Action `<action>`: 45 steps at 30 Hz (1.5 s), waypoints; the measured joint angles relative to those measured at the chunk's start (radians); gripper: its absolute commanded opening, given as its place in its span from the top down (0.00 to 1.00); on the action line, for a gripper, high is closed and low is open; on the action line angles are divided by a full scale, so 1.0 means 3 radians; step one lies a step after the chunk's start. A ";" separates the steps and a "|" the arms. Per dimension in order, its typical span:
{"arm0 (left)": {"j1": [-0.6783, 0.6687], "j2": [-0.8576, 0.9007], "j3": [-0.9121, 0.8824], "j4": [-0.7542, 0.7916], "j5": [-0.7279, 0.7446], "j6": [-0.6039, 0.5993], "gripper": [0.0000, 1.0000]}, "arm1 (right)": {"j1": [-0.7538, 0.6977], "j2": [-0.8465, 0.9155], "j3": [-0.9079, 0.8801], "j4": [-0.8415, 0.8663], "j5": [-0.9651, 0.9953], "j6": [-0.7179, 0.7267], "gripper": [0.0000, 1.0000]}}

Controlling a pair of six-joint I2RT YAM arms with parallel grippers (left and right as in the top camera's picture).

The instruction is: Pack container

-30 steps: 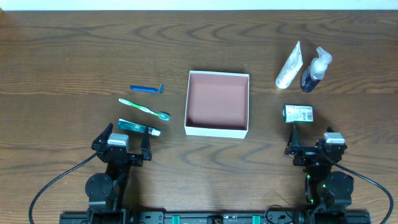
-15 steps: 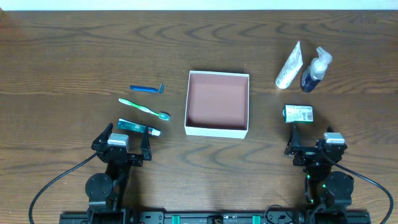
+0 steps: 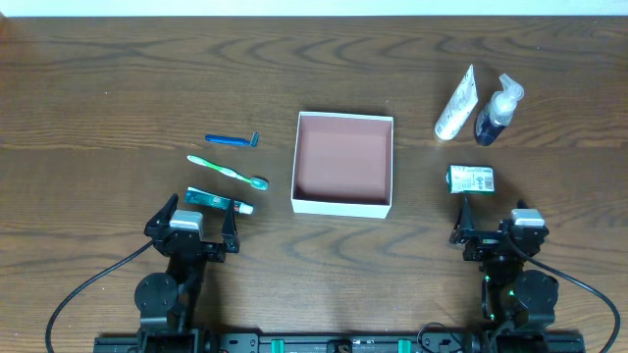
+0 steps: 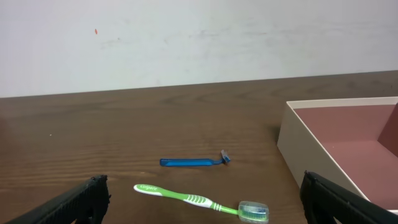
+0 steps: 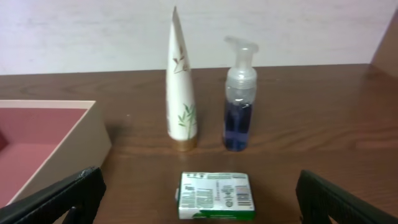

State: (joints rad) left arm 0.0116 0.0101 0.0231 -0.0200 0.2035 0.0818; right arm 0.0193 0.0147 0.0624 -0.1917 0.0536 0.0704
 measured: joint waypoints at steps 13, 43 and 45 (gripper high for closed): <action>0.0000 0.0001 0.0000 0.0000 0.0000 0.0000 0.02 | 0.0000 0.0184 0.0196 0.0331 -0.0253 0.0032 0.01; 0.0000 0.0001 0.0000 0.0000 -0.0001 0.0000 0.02 | 0.0000 0.4462 0.5113 -0.2808 -0.0989 -0.0462 0.01; 0.0000 0.0001 0.0000 0.0000 0.0000 0.0000 0.02 | 0.0000 0.4629 0.5113 -0.2778 -0.0914 -0.0530 0.01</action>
State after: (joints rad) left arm 0.0116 0.0105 0.0231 -0.0200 0.2035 0.0818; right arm 0.0193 1.4033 1.5963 -1.0252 -0.2207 -0.0887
